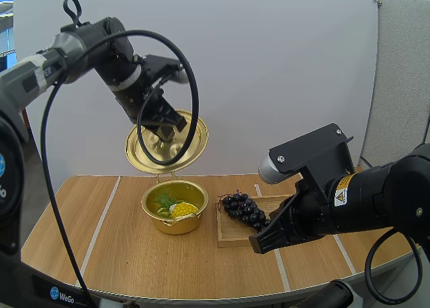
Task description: Open the pot, put the pineapple inside, and close it
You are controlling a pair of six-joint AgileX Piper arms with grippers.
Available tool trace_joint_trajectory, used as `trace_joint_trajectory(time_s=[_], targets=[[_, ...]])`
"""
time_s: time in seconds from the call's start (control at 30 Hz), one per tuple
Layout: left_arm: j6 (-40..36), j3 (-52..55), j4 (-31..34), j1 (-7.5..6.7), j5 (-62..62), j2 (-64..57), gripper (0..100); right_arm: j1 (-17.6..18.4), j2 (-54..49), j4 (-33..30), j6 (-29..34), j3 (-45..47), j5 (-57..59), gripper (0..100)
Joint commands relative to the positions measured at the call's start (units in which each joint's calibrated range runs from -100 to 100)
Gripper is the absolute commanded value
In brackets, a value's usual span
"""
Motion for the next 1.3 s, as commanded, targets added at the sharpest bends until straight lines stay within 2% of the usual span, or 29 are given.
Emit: trace_joint_trajectory(time_s=[0.0, 0.17, 0.6, 1.27], targets=[[1.41, 1.28, 0.32, -0.17, -0.98, 2.62, 0, -0.31, -0.44, -0.04, 0.2, 0.24, 0.0, 0], [2.26, 1.26, 2.49, -0.17, -0.81, 8.22, 0, -0.31, -0.44, -0.04, 0.2, 0.24, 0.0, 0], [3.21, 1.26, 1.99, -0.17, -4.32, 19.31, 0, -0.31, -0.44, -0.04, 0.2, 0.24, 0.0, 0], [4.32, 1.26, 0.62, -0.17, -13.26, 26.74, 0, -0.31, -0.44, -0.04, 0.2, 0.24, 0.0, 0]])
